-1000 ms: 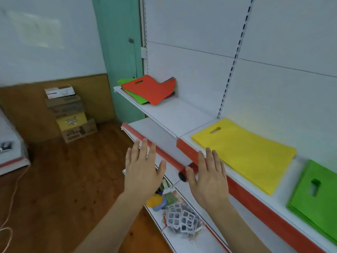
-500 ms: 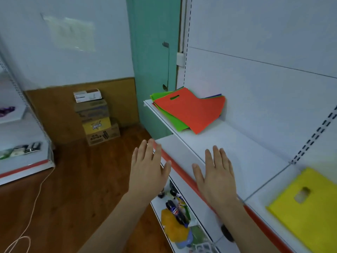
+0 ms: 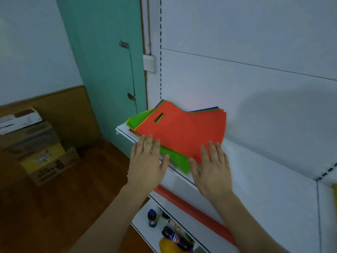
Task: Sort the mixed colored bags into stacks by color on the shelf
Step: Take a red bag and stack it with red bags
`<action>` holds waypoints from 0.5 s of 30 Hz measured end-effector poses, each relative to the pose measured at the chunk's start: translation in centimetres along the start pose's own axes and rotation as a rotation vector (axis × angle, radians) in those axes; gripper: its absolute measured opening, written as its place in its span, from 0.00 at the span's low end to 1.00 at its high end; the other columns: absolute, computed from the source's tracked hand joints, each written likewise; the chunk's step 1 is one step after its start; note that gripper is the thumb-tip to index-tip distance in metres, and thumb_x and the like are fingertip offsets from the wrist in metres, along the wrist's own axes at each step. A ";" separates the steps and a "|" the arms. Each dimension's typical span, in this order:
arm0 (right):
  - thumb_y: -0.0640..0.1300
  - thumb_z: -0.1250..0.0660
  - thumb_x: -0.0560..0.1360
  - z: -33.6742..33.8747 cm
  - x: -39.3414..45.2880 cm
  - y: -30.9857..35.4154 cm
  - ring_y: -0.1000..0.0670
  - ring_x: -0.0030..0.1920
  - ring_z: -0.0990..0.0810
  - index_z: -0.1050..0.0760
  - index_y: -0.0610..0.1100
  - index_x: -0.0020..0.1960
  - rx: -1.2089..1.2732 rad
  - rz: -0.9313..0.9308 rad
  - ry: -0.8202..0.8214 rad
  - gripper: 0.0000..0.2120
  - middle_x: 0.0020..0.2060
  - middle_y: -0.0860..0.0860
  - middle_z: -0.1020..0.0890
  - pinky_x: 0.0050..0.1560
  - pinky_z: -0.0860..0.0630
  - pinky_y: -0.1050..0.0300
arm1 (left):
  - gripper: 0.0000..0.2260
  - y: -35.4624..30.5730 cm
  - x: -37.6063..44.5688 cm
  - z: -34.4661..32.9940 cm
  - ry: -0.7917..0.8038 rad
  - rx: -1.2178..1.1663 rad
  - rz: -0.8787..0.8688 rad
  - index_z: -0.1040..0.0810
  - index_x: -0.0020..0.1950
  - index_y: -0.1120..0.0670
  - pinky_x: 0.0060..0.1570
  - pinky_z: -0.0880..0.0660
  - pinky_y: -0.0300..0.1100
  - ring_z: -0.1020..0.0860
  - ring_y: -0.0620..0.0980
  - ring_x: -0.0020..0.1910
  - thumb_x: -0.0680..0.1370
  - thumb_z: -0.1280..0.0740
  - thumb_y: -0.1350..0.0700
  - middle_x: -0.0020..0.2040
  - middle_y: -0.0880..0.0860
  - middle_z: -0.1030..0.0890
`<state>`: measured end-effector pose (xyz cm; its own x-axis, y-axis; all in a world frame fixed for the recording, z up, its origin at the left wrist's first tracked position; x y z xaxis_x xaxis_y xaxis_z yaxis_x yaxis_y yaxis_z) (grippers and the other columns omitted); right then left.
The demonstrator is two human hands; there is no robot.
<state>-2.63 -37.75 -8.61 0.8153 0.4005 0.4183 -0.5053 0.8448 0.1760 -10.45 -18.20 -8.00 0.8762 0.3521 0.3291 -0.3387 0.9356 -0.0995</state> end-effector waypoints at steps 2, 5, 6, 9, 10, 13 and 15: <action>0.62 0.44 0.83 -1.2 2.3 0.1 0.36 0.81 0.38 0.27 0.38 0.77 -0.004 -0.033 -0.016 0.34 0.78 0.37 0.31 0.78 0.38 0.36 | 0.31 0.8 3.1 -1.1 0.001 0.013 -0.022 0.35 0.82 0.53 0.81 0.49 0.58 0.47 0.58 0.84 0.84 0.49 0.36 0.83 0.57 0.39; 0.63 0.44 0.82 -3.5 5.2 0.2 0.36 0.81 0.36 0.26 0.39 0.75 -0.030 -0.053 -0.007 0.34 0.77 0.38 0.29 0.78 0.39 0.36 | 0.31 1.8 6.8 -2.7 0.009 0.034 -0.028 0.33 0.81 0.54 0.81 0.48 0.58 0.43 0.59 0.83 0.84 0.46 0.37 0.82 0.58 0.36; 0.64 0.45 0.82 -4.2 6.0 0.3 0.36 0.80 0.36 0.25 0.39 0.75 -0.037 -0.072 0.000 0.34 0.77 0.38 0.29 0.78 0.39 0.36 | 0.31 2.0 7.9 -3.2 0.016 0.036 -0.038 0.33 0.81 0.54 0.81 0.47 0.58 0.43 0.60 0.83 0.84 0.45 0.37 0.82 0.58 0.36; 0.66 0.49 0.81 -5.9 7.9 0.5 0.38 0.80 0.36 0.27 0.42 0.77 -0.072 -0.138 0.086 0.36 0.78 0.41 0.29 0.79 0.41 0.36 | 0.32 2.3 10.5 -4.5 0.037 0.049 -0.071 0.33 0.81 0.53 0.81 0.47 0.58 0.44 0.60 0.83 0.83 0.46 0.36 0.82 0.59 0.37; 0.67 0.50 0.81 -6.4 8.5 0.6 0.38 0.80 0.36 0.27 0.44 0.77 -0.093 -0.152 0.121 0.37 0.78 0.42 0.29 0.79 0.41 0.36 | 0.32 2.5 11.2 -4.9 0.049 0.051 -0.069 0.34 0.82 0.53 0.81 0.48 0.58 0.45 0.60 0.83 0.83 0.46 0.36 0.83 0.59 0.38; 0.68 0.54 0.80 -7.2 8.9 0.5 0.39 0.80 0.36 0.28 0.46 0.77 -0.124 -0.181 0.189 0.38 0.78 0.44 0.30 0.79 0.41 0.36 | 0.35 2.9 12.4 -6.0 0.118 0.077 -0.076 0.35 0.82 0.52 0.82 0.52 0.57 0.47 0.60 0.83 0.81 0.51 0.33 0.83 0.61 0.41; 0.69 0.55 0.80 -7.2 8.6 0.3 0.41 0.81 0.37 0.29 0.48 0.78 -0.130 -0.196 0.196 0.38 0.79 0.46 0.31 0.81 0.43 0.38 | 0.36 2.8 12.4 -6.3 0.123 0.092 -0.102 0.33 0.81 0.53 0.81 0.50 0.57 0.44 0.60 0.83 0.81 0.53 0.33 0.82 0.62 0.38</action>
<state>6.25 -31.48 -11.40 0.9392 0.2751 0.2054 -0.3026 0.9460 0.1161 1.65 -11.09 -10.10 0.9412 0.2609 0.2149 -0.2706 0.9626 0.0165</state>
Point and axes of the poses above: each hand's wrist, its own x-axis towards the middle knuckle, its own z-axis out of the back of the hand, y = z × x, the point moved 7 cm from there along x, towards the middle knuckle
